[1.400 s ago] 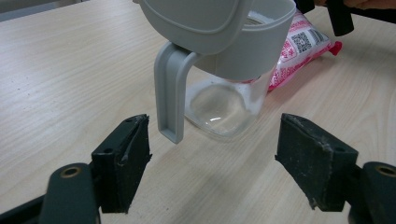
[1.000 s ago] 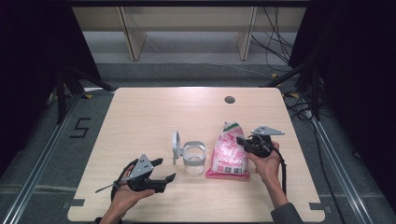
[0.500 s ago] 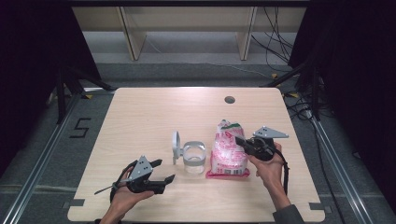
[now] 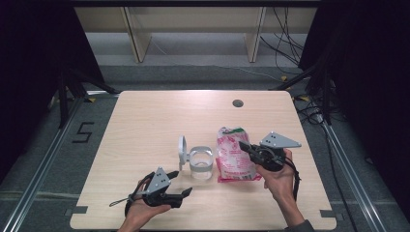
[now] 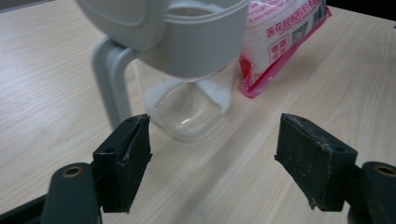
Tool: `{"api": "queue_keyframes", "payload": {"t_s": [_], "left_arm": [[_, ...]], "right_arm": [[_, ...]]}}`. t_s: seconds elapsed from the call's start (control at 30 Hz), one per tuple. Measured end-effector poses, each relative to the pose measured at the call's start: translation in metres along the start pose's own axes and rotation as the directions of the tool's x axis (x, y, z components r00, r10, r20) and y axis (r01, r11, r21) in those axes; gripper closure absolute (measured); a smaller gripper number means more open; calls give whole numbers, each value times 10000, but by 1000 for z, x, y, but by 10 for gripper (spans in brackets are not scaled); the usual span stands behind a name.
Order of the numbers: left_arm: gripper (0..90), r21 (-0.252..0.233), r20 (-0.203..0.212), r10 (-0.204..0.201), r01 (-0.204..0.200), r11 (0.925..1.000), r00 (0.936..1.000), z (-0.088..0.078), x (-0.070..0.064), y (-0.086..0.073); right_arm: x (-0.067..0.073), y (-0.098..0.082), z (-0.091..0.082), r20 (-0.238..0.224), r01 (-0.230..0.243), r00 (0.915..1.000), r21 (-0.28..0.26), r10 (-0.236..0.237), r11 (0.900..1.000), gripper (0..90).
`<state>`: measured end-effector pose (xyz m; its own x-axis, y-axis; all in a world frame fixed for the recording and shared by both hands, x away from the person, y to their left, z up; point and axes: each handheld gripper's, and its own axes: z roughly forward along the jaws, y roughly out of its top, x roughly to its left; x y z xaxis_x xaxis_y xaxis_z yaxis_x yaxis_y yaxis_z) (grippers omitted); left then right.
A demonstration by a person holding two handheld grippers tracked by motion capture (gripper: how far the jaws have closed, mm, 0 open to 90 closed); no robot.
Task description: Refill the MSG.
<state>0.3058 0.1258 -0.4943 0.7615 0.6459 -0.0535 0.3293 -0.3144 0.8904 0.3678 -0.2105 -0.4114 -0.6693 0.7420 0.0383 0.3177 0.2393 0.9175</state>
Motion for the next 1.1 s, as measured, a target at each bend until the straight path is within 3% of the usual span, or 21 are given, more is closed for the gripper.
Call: {"api": "queue_keyframes", "payload": {"t_s": [0.07, 0.13, 0.17, 0.2, 0.23, 0.3, 0.43, 0.5, 0.53, 0.57, 0.6, 0.73, 0.77, 0.83, 0.87, 0.9, 1.0, 1.1], "left_arm": [[260, -25, 103, -7, 7, 10000, 9999, 5, -7, 0], [263, 66, 150, 123, -124, 9999, 9998, 9, -13, 1], [262, 11, 247, -27, 27, 10000, 9997, 11, -16, 1], [262, 128, 301, 75, -79, 9999, 9995, 14, -20, 1], [262, 108, 357, 118, -122, 9999, 9993, 17, -23, 2], [262, 140, 497, 157, -164, 9998, 9986, 23, -29, 3], [267, 80, 598, 194, -199, 9998, 9980, 33, -39, 9], [267, 294, 769, 588, -612, 9977, 9953, 39, -45, 13], [267, 149, 786, 462, -475, 9988, 9958, 43, -50, 15], [267, 195, 759, 506, -523, 9984, 9958, 46, -52, 16], [267, 231, 820, 651, -672, 9975, 9945, 50, -53, 18], [267, -2, 727, 543, -544, 9985, 9959, 63, -61, 24], [267, 133, 728, 748, -760, 9970, 9945, 67, -60, 24], [267, 76, 677, 375, -381, 9992, 9970, 77, -63, 24], [269, 145, 764, 432, -444, 9989, 9961, 80, -63, 25], [271, -55, 780, 381, -378, 9993, 9962, 84, -66, 25], [279, -31, 666, 682, -682, 9977, 9954, 92, -70, 29], [284, -228, 596, 647, -634, 9977, 9961, 100, -75, 31]], "right_arm": [[4, 4, -2, -104, 218, 9997, -89, -219, 9997, 900], [9, 8, -6, -4, 174, 9998, 165, -174, 9997, 900], [9, 11, -6, 126, 451, 9989, 61, -451, 9990, 900], [11, 12, -6, 124, 339, 9993, 51, -340, 9994, 900], [10, 16, -8, 56, 687, 9976, 218, -688, 9974, 900], [13, 22, -11, 95, 608, 9981, 451, -613, 9971, 900], [11, 31, -17, 29, 1137, 9935, 243, -1138, 9932, 900], [12, 35, -21, 26, 1212, 9926, 107, -1212, 9926, 900], [15, 37, -24, -17, 1032, 9947, 173, -1031, 9945, 900], [15, 39, -25, -45, 1217, 9926, 79, -1217, 9925, 900], [17, 40, -27, -91, 1111, 9938, 28, -1111, 9938, 900], [21, 46, -32, -273, 1316, 9909, -205, -1321, 9911, 900], [23, 47, -33, -288, 1313, 9908, -215, -1319, 9911, 900], [27, 49, -36, -372, 1391, 9894, -347, -1403, 9897, 900], [30, 49, -36, -516, 1256, 9905, -386, -1275, 9913, 900], [31, 50, -38, -375, 1343, 9900, -410, -1359, 9901, 900], [34, 52, -40, -517, 1556, 9862, -393, -1575, 9870, 900], [36, 51, -42, -442, 1425, 9885, -513, -1448, 9885, 900]]}}
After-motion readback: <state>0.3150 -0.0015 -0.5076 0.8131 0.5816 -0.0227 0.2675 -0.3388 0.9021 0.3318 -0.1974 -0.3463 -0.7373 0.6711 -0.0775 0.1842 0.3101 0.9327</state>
